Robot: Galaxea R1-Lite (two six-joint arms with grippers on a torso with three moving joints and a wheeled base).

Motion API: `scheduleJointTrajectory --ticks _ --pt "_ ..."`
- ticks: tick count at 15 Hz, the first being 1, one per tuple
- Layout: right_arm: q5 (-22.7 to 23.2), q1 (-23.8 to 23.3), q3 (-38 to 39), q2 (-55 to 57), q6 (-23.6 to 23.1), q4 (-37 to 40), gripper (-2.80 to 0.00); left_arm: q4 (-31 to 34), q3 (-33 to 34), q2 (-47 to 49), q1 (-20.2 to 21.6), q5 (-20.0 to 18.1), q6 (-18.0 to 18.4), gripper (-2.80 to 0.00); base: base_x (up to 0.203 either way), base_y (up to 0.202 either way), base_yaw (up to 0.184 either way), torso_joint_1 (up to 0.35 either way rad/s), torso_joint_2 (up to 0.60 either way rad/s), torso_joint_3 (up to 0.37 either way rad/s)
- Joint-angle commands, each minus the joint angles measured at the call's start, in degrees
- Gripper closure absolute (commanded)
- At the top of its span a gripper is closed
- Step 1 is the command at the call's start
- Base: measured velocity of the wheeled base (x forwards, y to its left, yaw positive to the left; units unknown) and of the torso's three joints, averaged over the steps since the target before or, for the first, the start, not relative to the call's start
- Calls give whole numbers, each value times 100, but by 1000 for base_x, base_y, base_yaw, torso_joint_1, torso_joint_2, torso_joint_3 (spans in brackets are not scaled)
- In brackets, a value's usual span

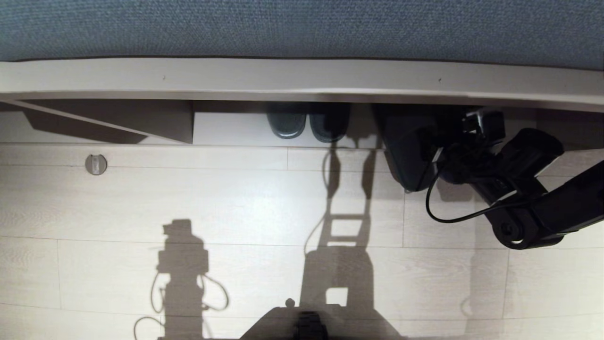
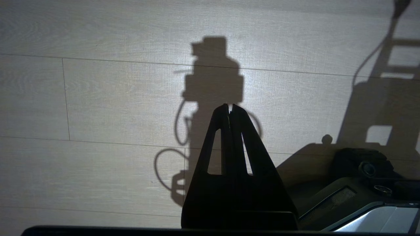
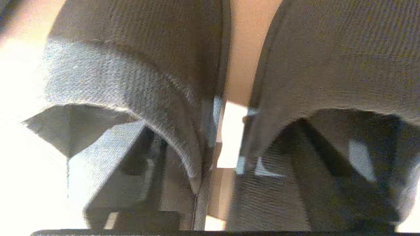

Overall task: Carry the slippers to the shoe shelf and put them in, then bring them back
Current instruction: Place the slippers into the shoe cabinet

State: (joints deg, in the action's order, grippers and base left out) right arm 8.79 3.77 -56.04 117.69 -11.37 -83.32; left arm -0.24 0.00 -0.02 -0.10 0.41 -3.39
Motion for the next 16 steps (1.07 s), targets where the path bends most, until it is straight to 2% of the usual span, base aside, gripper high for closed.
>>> scheduleJointTrajectory --ticks 1,9,16 --pt "9 18 101 -122 -13 -61 -280 -2 0 2 1 2 -4 0 0 0 0 0 0 0" --pt "67 159 1121 -690 -91 -138 -280 -2 0 2 1 2 -4 0 0 0 0 0 0 0" --pt "95 222 2612 -1538 -281 -333 -280 -2 0 2 1 2 -4 0 0 0 0 0 0 0"
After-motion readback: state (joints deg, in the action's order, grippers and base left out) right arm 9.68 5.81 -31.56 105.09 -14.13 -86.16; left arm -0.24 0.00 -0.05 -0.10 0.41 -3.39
